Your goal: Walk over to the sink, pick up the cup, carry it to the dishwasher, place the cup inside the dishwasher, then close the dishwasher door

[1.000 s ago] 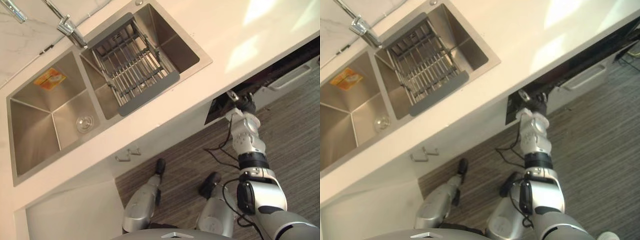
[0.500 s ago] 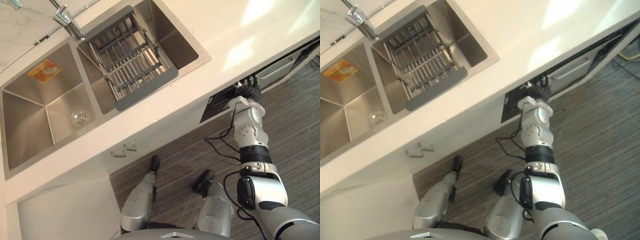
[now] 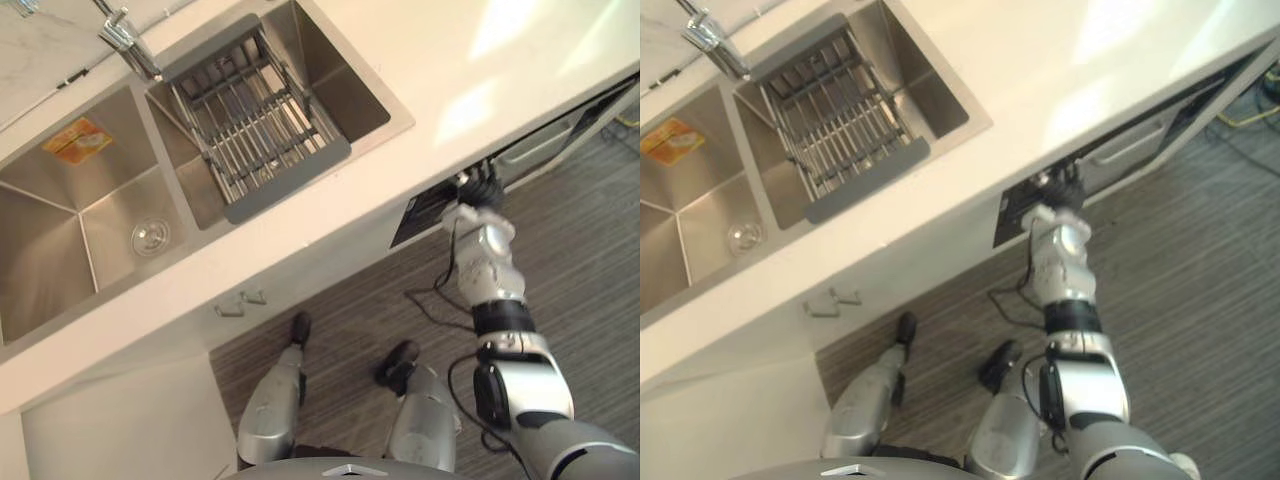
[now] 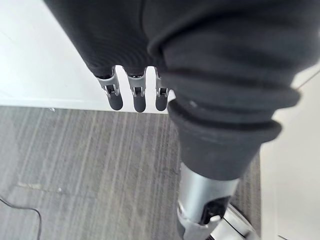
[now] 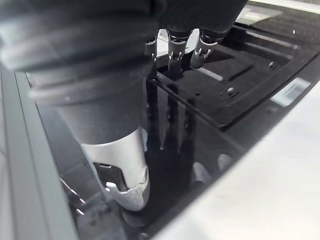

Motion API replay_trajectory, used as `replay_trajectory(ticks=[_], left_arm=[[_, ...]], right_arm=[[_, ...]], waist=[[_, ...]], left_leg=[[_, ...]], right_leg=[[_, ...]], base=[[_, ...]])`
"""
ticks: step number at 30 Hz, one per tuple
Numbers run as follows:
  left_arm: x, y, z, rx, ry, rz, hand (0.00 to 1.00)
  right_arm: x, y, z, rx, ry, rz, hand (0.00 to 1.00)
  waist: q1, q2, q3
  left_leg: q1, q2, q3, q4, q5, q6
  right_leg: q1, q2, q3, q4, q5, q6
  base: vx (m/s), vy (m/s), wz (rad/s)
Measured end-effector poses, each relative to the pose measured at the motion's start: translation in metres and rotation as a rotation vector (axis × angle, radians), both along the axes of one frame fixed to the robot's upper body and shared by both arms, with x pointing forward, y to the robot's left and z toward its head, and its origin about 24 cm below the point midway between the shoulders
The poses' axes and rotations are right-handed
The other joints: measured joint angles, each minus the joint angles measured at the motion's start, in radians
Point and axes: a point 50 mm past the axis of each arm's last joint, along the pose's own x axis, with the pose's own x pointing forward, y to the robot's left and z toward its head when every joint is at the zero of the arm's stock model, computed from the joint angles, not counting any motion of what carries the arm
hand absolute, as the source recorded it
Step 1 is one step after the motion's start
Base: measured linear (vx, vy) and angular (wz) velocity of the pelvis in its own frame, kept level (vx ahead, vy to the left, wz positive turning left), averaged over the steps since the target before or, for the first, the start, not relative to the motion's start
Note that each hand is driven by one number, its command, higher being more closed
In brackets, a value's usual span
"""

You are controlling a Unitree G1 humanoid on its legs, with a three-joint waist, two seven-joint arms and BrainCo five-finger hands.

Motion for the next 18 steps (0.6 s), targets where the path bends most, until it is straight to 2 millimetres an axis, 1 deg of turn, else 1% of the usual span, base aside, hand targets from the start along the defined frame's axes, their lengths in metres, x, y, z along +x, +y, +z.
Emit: replay_trajectory(ticks=[1,3,4,5,6,7,8,9,12,14,16,18], left_arm=[[0.000,0.000,0.000,0.002,-0.007,0.006,0.00],[0.006,0.000,0.001,0.019,-0.054,0.002,0.00],[0.008,0.000,0.001,0.025,-0.069,-0.002,0.00],[0.011,-0.001,0.002,0.032,-0.089,-0.019,0.00],[0.018,-0.001,0.003,0.043,-0.120,-0.027,0.00],[0.018,0.001,0.003,0.055,-0.125,-0.026,0.00],[0.018,0.005,0.004,0.072,-0.124,-0.032,0.00],[0.018,0.006,0.004,0.080,-0.119,-0.036,0.00],[0.011,0.010,0.003,0.092,-0.084,-0.030,0.00],[0.011,0.011,0.003,0.071,-0.072,0.016,0.00],[0.008,0.010,0.003,0.057,-0.057,0.036,0.00],[0.003,0.009,0.003,0.033,-0.042,0.077,0.00]], right_arm=[[-0.009,0.003,-0.019,-0.003,0.053,0.001,0.00],[-0.050,0.016,-0.081,0.012,0.236,-0.004,0.00],[-0.061,0.018,-0.094,0.017,0.275,-0.013,0.00],[-0.081,0.019,-0.113,0.013,0.339,-0.032,0.00],[-0.098,0.016,-0.126,0.000,0.386,-0.062,0.00],[-0.105,0.015,-0.131,-0.012,0.402,-0.074,0.00],[-0.117,0.013,-0.138,-0.025,0.421,-0.094,0.00],[-0.123,0.012,-0.141,-0.036,0.431,-0.105,0.00],[-0.148,0.007,-0.155,-0.050,0.488,-0.125,0.00],[-0.170,0.007,-0.179,-0.031,0.604,-0.111,0.00],[-0.184,0.010,-0.194,-0.005,0.691,-0.083,0.00],[-0.209,0.019,-0.218,0.063,0.834,-0.031,0.00]], waist=[[0.000,-0.010,-0.015],[0.001,-0.047,-0.052],[0.000,-0.053,-0.066],[-0.004,-0.066,-0.087],[-0.010,-0.072,-0.091],[-0.012,-0.075,-0.094],[-0.027,-0.079,-0.102],[-0.034,-0.082,-0.111],[-0.047,-0.104,-0.147],[-0.053,-0.124,-0.173],[-0.052,-0.134,-0.184],[-0.049,-0.142,-0.203]], left_leg=[[0.003,0.000,0.000,0.007,-0.007,-0.004],[0.035,0.000,0.006,0.007,-0.029,-0.006],[0.036,0.000,0.010,0.007,-0.034,-0.006],[0.040,-0.002,0.022,0.007,-0.040,-0.008],[0.060,0.000,0.039,0.006,-0.048,-0.006],[0.070,0.000,0.051,0.006,-0.053,-0.003],[0.087,0.001,0.065,0.005,-0.063,0.001],[0.092,0.001,0.072,0.005,-0.068,0.002],[0.124,0.006,0.125,0.005,-0.091,0.004],[0.147,0.006,0.146,0.003,-0.105,0.003],[0.170,0.006,0.154,0.000,-0.112,0.004],[0.195,0.005,0.156,-0.016,-0.115,0.004]], right_leg=[[0.012,0.002,-0.004,-0.007,0.000,0.001],[0.057,0.013,-0.003,-0.049,0.008,0.019],[0.064,0.017,-0.002,-0.062,0.013,0.024],[0.072,0.022,0.004,-0.087,0.025,0.031],[0.094,0.032,0.017,-0.122,0.043,0.038],[0.105,0.037,0.025,-0.142,0.053,0.041],[0.128,0.051,0.033,-0.182,0.075,0.046],[0.137,0.054,0.037,-0.203,0.084,0.048],[0.184,0.089,0.075,-0.308,0.142,0.055],[0.231,0.108,0.078,-0.385,0.178,0.061],[0.264,0.118,0.078,-0.424,0.195,0.064],[0.301,0.129,0.074,-0.470,0.210,0.064]], base=[[0.13,-0.017,0.10],[0.14,-0.007,0.01],[0.14,0.013,-0.09],[0.14,0.026,-0.21],[0.12,0.029,-0.31],[0.12,0.035,-0.38],[0.08,0.030,-0.30],[0.10,0.036,-0.41],[0.06,0.009,-0.44],[0.03,-0.016,-0.25],[0.03,-0.017,-0.12],[0.00,0.000,0.00]])
